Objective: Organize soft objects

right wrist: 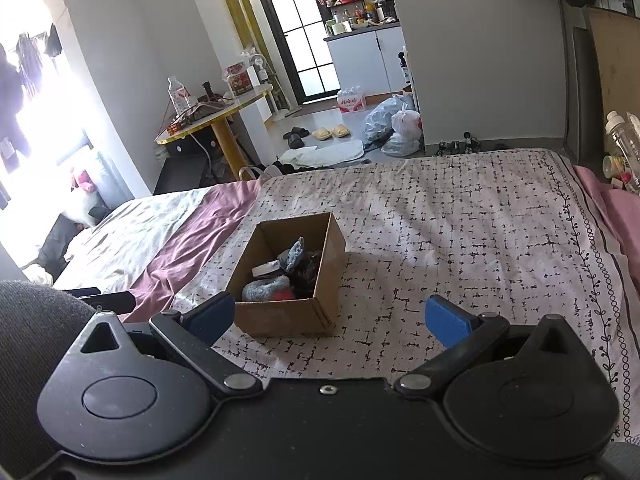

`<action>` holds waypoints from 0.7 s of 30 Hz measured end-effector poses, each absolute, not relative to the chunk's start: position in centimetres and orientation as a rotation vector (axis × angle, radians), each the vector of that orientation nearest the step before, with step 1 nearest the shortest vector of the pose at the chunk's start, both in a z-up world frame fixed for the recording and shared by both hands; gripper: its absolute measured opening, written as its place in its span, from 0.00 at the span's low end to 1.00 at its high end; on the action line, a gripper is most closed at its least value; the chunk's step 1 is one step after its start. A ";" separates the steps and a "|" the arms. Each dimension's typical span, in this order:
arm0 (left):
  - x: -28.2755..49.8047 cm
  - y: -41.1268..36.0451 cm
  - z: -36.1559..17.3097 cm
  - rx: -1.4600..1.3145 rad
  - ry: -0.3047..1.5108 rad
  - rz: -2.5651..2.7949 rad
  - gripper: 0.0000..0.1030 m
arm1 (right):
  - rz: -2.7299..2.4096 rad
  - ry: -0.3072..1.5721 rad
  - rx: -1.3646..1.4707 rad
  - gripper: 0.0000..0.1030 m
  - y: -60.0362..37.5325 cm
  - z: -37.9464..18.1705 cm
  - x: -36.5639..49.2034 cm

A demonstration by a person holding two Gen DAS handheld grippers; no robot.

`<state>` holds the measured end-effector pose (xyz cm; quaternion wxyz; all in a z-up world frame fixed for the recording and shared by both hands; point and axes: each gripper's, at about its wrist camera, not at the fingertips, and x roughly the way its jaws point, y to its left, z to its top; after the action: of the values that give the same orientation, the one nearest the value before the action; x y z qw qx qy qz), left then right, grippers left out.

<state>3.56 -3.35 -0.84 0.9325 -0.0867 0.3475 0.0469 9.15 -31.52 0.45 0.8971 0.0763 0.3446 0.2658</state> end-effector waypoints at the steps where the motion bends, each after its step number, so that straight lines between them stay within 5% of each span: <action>1: 3.6 -3.4 -0.8 -0.180 0.712 0.096 1.00 | 0.552 0.714 0.162 1.00 -31.5 0.4 9.2; 21: 3.5 -3.4 -0.9 -0.190 0.703 0.094 1.00 | 0.554 0.730 0.192 0.99 -31.7 -0.3 9.3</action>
<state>3.55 -3.45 -0.95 0.9333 -0.0931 0.3438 0.0459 9.32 -31.74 -0.26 0.8923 0.0925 0.3518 0.2672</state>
